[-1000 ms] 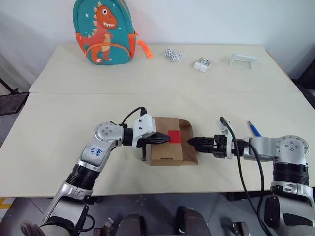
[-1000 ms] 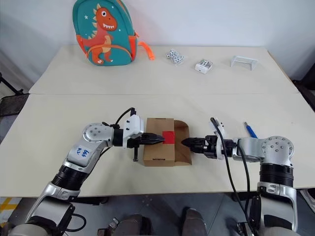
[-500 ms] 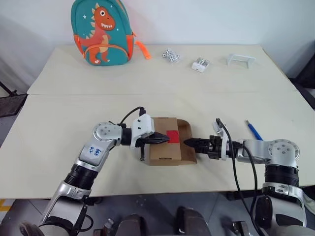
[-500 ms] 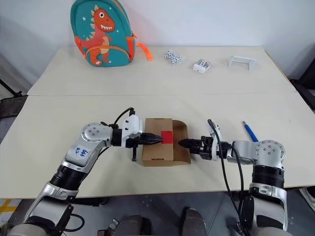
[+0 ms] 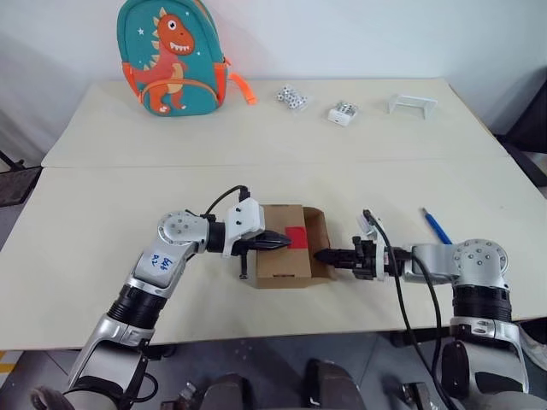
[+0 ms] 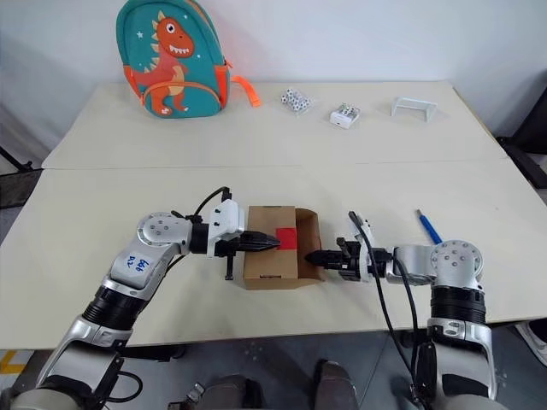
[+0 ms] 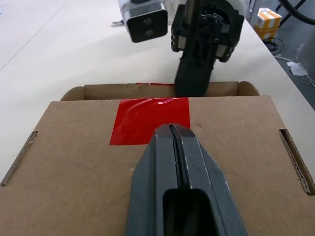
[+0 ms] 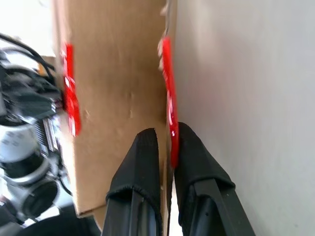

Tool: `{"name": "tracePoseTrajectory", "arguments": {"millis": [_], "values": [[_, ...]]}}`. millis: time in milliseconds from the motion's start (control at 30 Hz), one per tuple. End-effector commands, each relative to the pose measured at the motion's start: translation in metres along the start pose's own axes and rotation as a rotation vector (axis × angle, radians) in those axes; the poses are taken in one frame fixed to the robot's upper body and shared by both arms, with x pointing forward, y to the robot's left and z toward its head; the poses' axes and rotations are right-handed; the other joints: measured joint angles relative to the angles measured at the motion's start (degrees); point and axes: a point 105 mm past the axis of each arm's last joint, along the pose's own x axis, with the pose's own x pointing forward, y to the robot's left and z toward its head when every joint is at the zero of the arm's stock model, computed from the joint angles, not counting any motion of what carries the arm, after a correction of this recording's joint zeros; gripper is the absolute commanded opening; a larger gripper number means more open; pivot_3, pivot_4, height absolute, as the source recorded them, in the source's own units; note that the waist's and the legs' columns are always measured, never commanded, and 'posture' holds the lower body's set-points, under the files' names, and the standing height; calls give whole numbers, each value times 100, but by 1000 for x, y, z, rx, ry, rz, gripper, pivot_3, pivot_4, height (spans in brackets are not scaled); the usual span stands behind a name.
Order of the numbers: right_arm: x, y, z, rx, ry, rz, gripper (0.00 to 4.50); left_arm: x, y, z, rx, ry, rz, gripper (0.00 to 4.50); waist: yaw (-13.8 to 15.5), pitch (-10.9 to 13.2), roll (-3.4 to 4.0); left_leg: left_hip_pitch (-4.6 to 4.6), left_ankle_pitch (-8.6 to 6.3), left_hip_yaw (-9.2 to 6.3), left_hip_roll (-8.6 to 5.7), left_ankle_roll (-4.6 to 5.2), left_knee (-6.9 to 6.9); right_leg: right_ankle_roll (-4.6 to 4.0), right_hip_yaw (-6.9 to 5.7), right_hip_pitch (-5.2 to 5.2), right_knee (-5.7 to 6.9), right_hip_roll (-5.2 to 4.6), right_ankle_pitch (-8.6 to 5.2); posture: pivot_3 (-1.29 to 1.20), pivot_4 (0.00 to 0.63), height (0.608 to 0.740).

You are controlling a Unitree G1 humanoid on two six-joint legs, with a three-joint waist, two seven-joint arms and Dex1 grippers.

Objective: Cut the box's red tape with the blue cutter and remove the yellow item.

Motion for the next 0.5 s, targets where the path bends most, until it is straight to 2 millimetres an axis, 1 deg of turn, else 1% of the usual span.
{"name": "tracePoseTrajectory", "arguments": {"millis": [33, 100, 167, 267, 433, 500], "values": [[8, -3, -14, 6, 92, -9, 466, 1, -6, -16, -50, 52, -13, 0, 3, 0, -1, 0, 0, -1, 0, 0, 0, 0, -1, 0, 0, 0, 0, 0, 150, 740], [8, -4, -10, -9, 97, -26, 466, 1, -7, -16, -51, 49, -14, 0, 1, -1, -1, 0, 0, -1, 1, 0, -1, 0, -1, 0, 1, 0, 0, 0, 150, 740], [7, -1, -11, -47, 137, -36, 466, 2, -7, -16, -50, 48, -14, 0, 1, -1, -1, 0, 0, 0, 1, 0, -1, 0, 0, 0, 0, 0, 0, 0, 150, 740], [10, -2, -5, -44, 140, -51, 8, 3, -7, -15, -49, 44, -12, 0, -2, -4, -6, 0, 1, 1, 0, 1, 0, 0, 1, 1, -2, 0, 0, 0, 150, 740], [11, -6, 6, -54, 115, -95, 8, 3, -7, -15, -52, 42, -5, 0, -9, -15, -25, 3, 6, 5, 0, 4, 1, -3, 5, 3, -2, 0, 2, 0, 150, 740], [8, -2, 10, -74, 112, -96, 8, 2, -7, -16, -53, 42, -1, 0, -4, -15, -25, 3, 10, 6, 0, 4, 1, -5, 7, 3, -2, -1, 3, 0, 150, 740]]}}
